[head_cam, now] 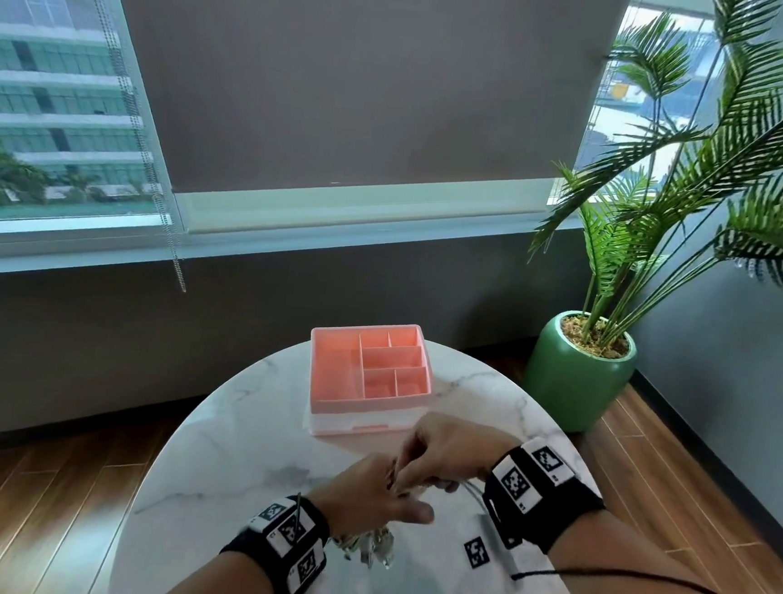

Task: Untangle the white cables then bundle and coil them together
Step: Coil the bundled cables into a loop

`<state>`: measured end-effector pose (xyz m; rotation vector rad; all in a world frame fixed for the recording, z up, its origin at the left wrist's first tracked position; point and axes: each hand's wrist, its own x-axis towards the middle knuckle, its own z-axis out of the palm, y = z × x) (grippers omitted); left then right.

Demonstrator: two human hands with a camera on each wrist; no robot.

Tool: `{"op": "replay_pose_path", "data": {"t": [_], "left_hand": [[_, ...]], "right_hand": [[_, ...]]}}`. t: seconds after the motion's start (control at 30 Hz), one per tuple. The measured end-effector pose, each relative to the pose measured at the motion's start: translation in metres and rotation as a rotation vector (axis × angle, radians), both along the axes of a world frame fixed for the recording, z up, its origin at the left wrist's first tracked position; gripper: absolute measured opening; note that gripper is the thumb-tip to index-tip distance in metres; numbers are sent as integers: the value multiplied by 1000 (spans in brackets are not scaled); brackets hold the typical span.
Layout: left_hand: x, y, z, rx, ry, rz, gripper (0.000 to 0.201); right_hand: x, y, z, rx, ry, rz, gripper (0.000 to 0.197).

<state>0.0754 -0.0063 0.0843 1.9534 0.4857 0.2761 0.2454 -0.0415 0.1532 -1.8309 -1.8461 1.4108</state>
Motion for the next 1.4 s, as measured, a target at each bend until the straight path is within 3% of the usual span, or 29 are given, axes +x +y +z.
{"op": "replay_pose_path", "data": {"t": [0.1, 0.27, 0.47, 0.6, 0.8, 0.97, 1.2, 1.3, 1.4], "left_hand": [[-3, 1, -2, -131, 52, 77, 22], [-8, 5, 6, -572, -210, 105, 31], [0, 15, 22, -847, -479, 227, 39], [6, 18, 36, -914, -626, 346, 39], [3, 35, 46, -859, -792, 612, 34], [14, 33, 38, -778, -808, 884, 38], [21, 39, 40, -571, -812, 1107, 31], [21, 44, 33, -526, -806, 1170, 30], [21, 42, 28, -323, -686, 1157, 29]], "right_hand": [[22, 8, 9, 90, 39, -22, 7], [55, 16, 3, 161, 325, -202, 11], [51, 15, -24, 285, 513, -390, 19], [32, 11, -50, 321, 624, -584, 25], [1, -13, -89, 191, 741, -650, 26], [-31, -10, -92, 184, 620, -693, 29], [-55, -22, -89, 96, 457, -538, 25], [-57, -27, -77, 179, 200, -364, 25], [-53, -28, -64, 265, -114, -93, 29]]}}
